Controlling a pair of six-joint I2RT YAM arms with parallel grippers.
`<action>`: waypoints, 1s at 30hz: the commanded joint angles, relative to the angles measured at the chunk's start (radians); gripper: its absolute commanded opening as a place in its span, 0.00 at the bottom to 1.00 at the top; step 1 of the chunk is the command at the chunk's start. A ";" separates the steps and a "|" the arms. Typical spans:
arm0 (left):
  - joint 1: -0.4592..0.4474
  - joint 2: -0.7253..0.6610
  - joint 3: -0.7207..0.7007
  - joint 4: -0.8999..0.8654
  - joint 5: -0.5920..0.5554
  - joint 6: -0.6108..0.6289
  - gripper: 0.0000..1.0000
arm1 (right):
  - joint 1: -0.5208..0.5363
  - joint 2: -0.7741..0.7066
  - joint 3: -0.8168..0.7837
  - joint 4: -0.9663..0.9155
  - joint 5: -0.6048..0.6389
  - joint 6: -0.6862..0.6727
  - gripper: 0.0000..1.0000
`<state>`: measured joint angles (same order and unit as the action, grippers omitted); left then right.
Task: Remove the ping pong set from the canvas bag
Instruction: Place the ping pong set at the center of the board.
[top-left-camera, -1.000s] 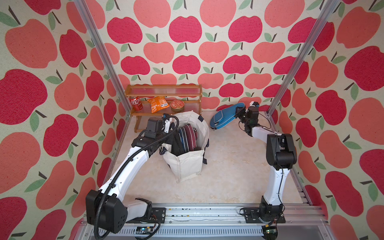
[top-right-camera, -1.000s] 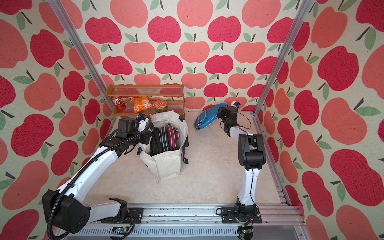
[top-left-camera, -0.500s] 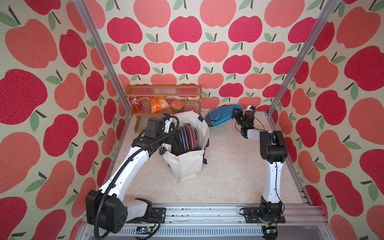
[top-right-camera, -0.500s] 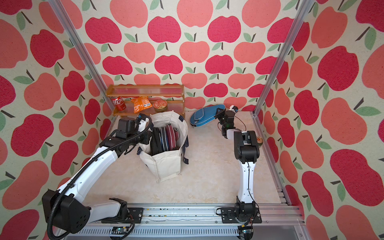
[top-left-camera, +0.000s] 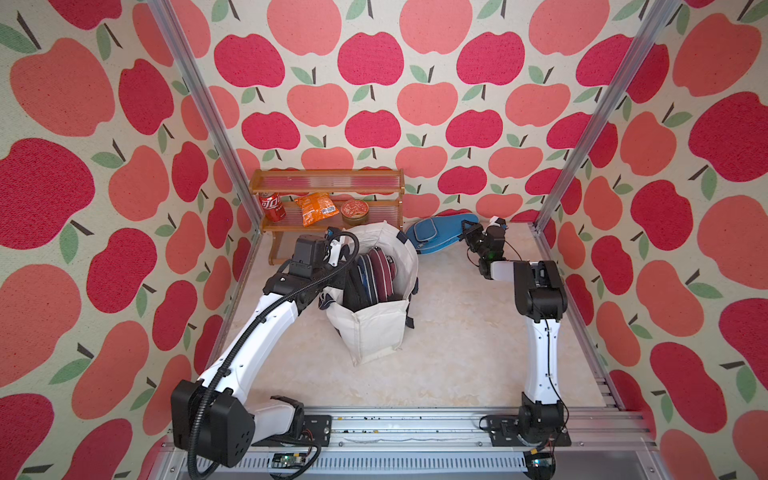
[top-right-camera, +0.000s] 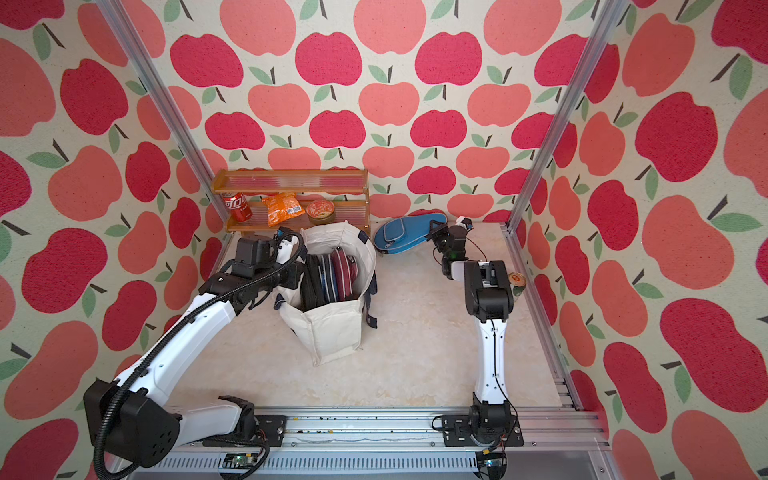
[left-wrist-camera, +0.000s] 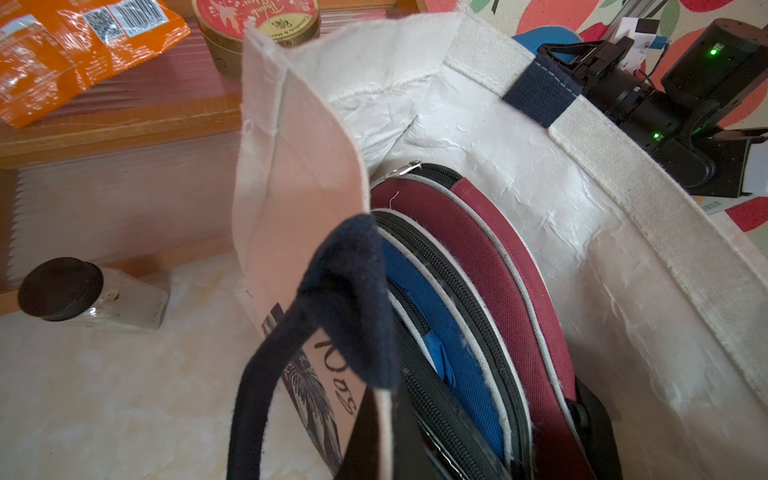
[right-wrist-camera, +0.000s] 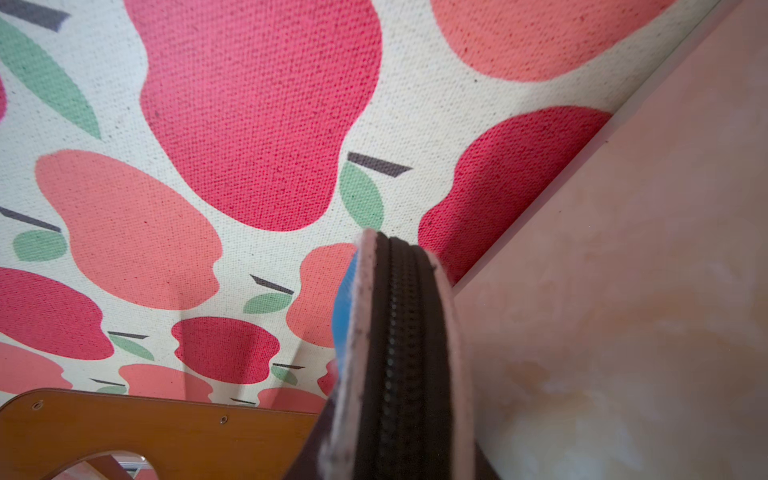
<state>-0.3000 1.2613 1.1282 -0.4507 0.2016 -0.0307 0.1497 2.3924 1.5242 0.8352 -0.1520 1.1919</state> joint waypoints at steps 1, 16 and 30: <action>-0.009 -0.029 0.004 0.044 0.002 0.028 0.00 | -0.007 0.018 0.031 -0.028 -0.039 0.007 0.28; -0.009 -0.019 0.006 0.043 0.001 0.029 0.00 | -0.039 -0.038 -0.001 -0.231 -0.102 0.029 0.59; -0.008 -0.027 0.007 0.041 -0.005 0.032 0.00 | -0.041 -0.125 0.126 -0.764 -0.151 0.070 0.99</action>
<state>-0.3019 1.2610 1.1282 -0.4507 0.1932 -0.0269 0.1101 2.3413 1.6176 0.2897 -0.3073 1.2804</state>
